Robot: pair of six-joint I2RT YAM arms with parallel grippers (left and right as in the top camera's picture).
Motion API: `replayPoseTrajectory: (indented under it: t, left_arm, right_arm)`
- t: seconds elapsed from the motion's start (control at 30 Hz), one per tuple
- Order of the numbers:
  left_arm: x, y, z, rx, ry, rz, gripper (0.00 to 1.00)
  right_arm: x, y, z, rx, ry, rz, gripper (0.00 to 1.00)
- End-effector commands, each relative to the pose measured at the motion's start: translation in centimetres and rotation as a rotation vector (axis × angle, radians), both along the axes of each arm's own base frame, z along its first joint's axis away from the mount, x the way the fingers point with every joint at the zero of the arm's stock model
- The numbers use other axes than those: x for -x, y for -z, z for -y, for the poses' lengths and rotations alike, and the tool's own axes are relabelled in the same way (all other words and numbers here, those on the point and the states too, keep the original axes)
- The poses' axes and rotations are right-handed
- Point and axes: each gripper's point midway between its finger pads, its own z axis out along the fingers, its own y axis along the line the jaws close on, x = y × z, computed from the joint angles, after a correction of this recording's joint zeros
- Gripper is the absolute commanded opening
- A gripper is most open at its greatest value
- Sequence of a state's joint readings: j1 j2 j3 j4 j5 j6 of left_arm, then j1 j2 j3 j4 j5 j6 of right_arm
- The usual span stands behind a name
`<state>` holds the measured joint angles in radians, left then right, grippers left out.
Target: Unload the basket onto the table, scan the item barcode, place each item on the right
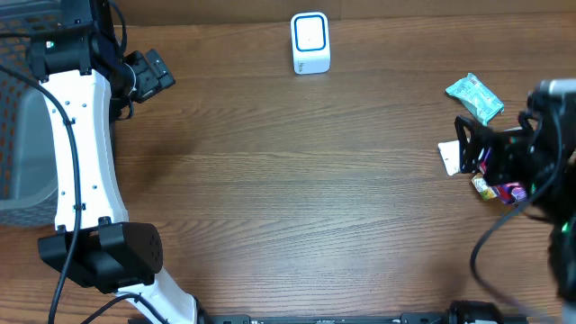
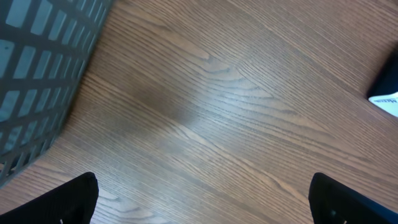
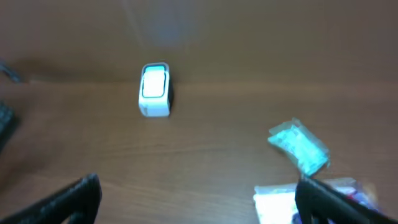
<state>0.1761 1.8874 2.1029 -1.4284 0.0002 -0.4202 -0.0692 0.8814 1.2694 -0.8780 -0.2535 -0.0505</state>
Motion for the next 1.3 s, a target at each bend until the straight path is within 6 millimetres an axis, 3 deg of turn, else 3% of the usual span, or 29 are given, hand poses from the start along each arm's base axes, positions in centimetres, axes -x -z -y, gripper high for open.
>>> replayPoseTrajectory:
  t: [0.0,0.1,0.27,0.43,0.6,0.83,1.07,1.27]
  left_arm:
    - [-0.2,-0.1,0.2,0.000,-0.008,0.003,0.99]
    - [-0.2,-0.1,0.2,0.001,-0.008,0.003,0.99]
    - [-0.2,-0.1,0.2,0.001,-0.008,0.003,1.00]
    - [-0.2,-0.1,0.2,0.001,-0.008,0.003,1.00]
    - [-0.2,-0.1,0.2,0.001,-0.008,0.003,1.00]
    - [-0.2,-0.1,0.2,0.001,-0.008,0.003,1.00]
    - [-0.2,-0.1,0.2,0.001,-0.008,0.003,0.99]
    - [-0.2,-0.1,0.2,0.001,-0.008,0.003,1.00]
  right_arm:
    - [1.5,1.5,0.1,0.048,0.002,0.125,1.00]
    - [2.2,2.6,0.5,0.068,0.036,0.284,1.00]
    - [3.7,6.5,0.4,0.074,0.050,0.438,1.00]
    - [3.6,10.3,-0.4,0.066,0.020,0.522,1.00]
    - [3.4,12.7,-1.2,0.055,-0.011,0.580,1.00]
    - [3.5,15.1,-1.4,0.053,-0.019,0.598,1.00]
    - [3.4,19.4,-1.3,0.055,-0.020,0.419,1.00]
    - [3.4,19.1,-1.4,0.026,-0.019,0.425,1.00]
